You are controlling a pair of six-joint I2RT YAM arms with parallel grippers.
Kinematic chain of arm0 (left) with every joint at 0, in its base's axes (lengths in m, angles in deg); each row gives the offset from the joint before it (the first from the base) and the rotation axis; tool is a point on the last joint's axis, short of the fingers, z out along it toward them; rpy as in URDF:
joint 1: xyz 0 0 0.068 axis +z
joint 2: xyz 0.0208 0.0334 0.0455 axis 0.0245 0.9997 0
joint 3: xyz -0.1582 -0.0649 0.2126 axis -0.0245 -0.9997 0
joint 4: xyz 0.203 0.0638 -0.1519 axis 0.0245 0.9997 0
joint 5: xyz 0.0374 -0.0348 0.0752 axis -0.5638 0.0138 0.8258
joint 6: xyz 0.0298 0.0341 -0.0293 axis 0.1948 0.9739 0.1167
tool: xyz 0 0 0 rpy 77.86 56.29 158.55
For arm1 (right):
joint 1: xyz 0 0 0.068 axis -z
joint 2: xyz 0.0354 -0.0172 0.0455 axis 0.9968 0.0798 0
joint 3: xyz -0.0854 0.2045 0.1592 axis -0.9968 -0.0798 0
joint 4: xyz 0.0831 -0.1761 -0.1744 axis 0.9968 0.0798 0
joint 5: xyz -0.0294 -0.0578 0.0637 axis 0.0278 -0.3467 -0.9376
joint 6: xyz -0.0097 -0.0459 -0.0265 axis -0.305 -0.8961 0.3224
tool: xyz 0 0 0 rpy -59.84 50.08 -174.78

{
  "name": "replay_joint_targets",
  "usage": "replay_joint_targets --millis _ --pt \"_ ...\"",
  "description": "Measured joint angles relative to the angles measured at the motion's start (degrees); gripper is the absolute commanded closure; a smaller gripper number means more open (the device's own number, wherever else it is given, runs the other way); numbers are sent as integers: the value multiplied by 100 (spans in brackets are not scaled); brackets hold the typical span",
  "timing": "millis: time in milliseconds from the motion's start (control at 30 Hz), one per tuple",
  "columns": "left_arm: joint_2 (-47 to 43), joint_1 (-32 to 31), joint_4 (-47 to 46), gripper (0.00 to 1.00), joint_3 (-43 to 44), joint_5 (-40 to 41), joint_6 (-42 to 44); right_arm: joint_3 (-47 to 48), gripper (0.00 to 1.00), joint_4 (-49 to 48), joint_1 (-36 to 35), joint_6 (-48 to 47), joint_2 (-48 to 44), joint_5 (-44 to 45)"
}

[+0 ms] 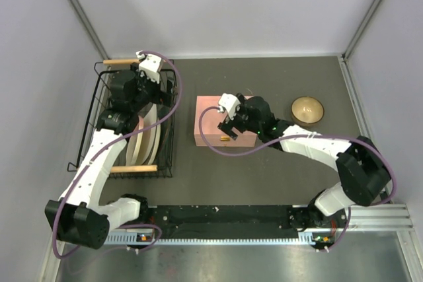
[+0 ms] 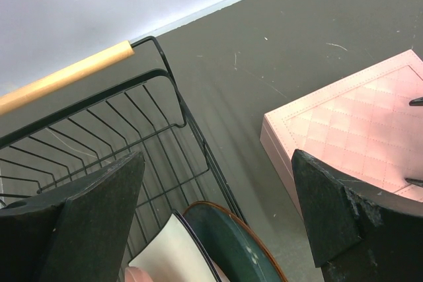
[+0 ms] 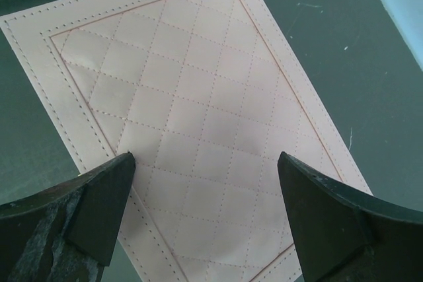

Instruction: Organize the mixed jewelry

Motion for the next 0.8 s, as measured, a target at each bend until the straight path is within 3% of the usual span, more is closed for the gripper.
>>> replay_joint_targets --millis 467,800 --pt "0 0 2 1 0 28 37 -428 9 -348 -151 -155 -328 317" --pt "0 0 9 1 -2 22 35 -103 9 1342 -197 177 -588 144"
